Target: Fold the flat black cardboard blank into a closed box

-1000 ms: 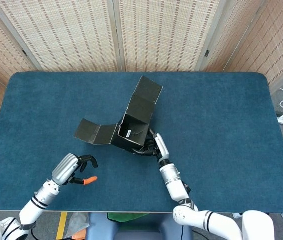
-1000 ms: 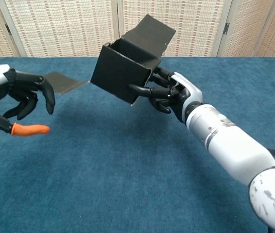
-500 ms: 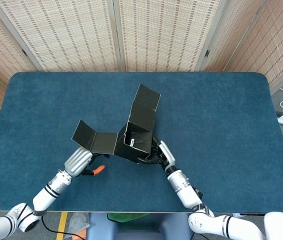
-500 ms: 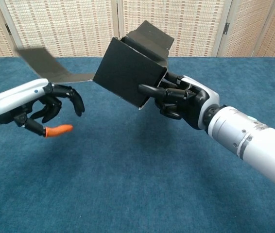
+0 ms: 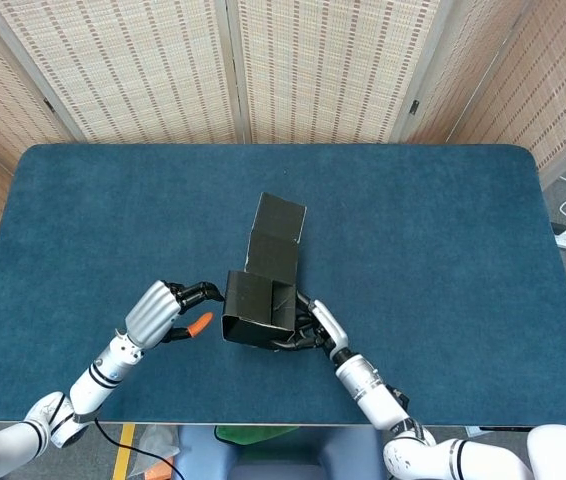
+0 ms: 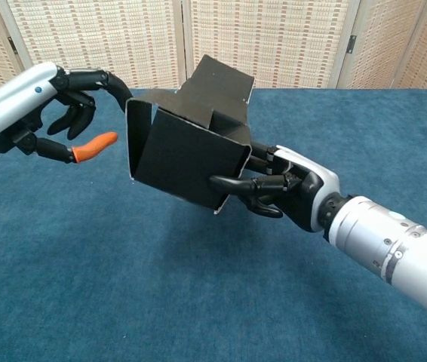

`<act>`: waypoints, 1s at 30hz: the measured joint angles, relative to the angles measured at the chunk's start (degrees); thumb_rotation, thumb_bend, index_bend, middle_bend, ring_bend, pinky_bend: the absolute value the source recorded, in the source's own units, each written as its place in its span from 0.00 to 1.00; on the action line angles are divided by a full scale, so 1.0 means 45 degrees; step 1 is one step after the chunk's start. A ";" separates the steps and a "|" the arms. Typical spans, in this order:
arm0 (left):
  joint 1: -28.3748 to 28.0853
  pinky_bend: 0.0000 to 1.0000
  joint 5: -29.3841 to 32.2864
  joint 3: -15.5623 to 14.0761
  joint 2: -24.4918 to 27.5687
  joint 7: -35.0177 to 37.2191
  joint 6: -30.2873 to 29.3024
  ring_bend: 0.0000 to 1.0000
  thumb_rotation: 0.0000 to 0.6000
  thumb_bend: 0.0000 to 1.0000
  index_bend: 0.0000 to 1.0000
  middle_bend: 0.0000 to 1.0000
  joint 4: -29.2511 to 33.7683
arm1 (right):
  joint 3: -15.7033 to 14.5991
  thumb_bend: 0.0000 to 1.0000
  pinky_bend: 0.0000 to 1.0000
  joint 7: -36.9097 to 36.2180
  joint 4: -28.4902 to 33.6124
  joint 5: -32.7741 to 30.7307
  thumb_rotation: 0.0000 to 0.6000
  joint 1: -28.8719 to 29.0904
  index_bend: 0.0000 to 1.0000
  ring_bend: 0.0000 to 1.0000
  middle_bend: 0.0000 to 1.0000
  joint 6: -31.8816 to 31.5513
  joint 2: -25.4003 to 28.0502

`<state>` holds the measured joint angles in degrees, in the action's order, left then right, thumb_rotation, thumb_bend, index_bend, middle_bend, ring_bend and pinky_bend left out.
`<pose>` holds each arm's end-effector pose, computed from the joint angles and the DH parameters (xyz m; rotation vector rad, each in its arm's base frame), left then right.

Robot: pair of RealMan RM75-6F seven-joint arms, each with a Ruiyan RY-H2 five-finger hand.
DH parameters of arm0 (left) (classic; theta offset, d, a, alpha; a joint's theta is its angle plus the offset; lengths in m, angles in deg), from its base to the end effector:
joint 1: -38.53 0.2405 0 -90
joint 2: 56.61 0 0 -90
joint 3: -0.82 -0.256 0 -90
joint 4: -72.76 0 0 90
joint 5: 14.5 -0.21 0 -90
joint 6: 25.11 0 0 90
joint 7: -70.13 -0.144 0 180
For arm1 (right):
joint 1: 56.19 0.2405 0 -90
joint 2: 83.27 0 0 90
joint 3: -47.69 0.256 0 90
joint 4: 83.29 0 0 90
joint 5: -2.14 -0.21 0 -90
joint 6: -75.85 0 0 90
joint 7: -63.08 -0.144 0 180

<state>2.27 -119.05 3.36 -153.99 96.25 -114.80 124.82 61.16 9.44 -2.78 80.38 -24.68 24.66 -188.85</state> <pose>-0.1794 0.3146 0.0140 -1.8905 -0.6417 -1.6805 -0.1187 -0.2780 -0.0968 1.0902 -2.4109 1.6220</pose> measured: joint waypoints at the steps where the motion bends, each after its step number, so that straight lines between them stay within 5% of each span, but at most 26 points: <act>1: -0.0069 0.89 -0.0129 -0.0068 0.0053 -0.0129 -0.0042 0.79 1.00 0.44 0.42 0.48 -0.0024 | -0.0050 0.28 1.00 0.0030 -0.0035 0.0041 1.00 0.0034 0.49 0.77 0.63 0.0023 -0.0009; 8: -0.0531 0.89 -0.0711 -0.0433 0.0254 -0.0482 -0.0373 0.79 1.00 0.43 0.41 0.47 -0.0126 | -0.0324 0.28 1.00 0.0242 -0.0194 0.0284 1.00 0.0258 0.49 0.77 0.63 0.0144 -0.0051; 17: -0.1016 0.89 -0.1352 -0.0696 0.0162 -0.1408 -0.0867 0.77 1.00 0.43 0.34 0.35 -0.1113 | -0.0566 0.28 1.00 0.1123 -0.0872 0.0594 1.00 0.0611 0.49 0.77 0.63 0.0080 -0.0261; 30: -0.1617 0.89 -0.2237 -0.1773 -0.0389 -0.1920 -0.0694 0.77 1.00 0.41 0.44 0.43 -0.3011 | -0.0689 0.28 1.00 0.1919 -0.1918 0.0713 1.00 0.1021 0.49 0.77 0.63 0.0008 -0.0731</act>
<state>-5.00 -129.12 -4.62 -155.74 87.61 -117.93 111.28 58.06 18.08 -11.42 83.59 -20.08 24.70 -192.15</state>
